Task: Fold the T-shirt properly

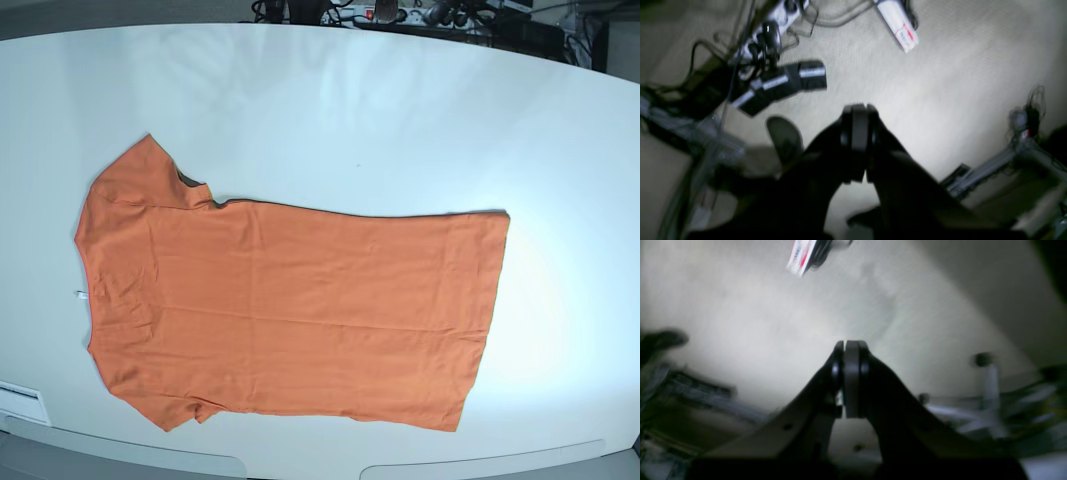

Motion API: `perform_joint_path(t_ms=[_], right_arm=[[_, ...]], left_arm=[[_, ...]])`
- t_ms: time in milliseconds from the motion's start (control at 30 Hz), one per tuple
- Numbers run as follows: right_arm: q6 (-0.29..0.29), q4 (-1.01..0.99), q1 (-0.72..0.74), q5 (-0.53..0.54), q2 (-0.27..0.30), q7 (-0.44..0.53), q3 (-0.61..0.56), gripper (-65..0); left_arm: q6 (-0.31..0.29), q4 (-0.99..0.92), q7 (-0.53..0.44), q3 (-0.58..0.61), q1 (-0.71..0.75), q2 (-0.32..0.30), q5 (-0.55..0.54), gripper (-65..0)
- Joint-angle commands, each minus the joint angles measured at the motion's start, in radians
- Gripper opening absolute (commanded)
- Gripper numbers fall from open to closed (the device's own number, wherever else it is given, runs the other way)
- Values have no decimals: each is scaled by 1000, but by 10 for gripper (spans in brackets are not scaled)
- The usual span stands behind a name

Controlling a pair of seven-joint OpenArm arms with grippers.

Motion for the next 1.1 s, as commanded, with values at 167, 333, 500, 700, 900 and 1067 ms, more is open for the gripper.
perform_joint_path(t_ms=[167,333,500,700,900,1067], right_arm=[[-138,373,-191,-239,72,-5,-1,-650],[-207,473,-191,-415,121,-44,-1,-650],[-278,473,-191,-601,126,-28,0,-650],[-204,473,-34,-564,127,54,1,-650],[-89,473,179,-365,127,145,1,-650],[-85,473,246,-342,126,153,1,-650]], left_arm=[[-4,286,21,-201,148,-29,59,-650],[-27,473,8,-393,177,-28,70,-650],[-26,579,-74,-536,174,-26,135,-650],[-104,545,-129,-573,43,-64,288,-650],[-266,314,-346,-569,-114,-127,396,-639],[-349,82,-531,-543,-268,-161,481,-333]])
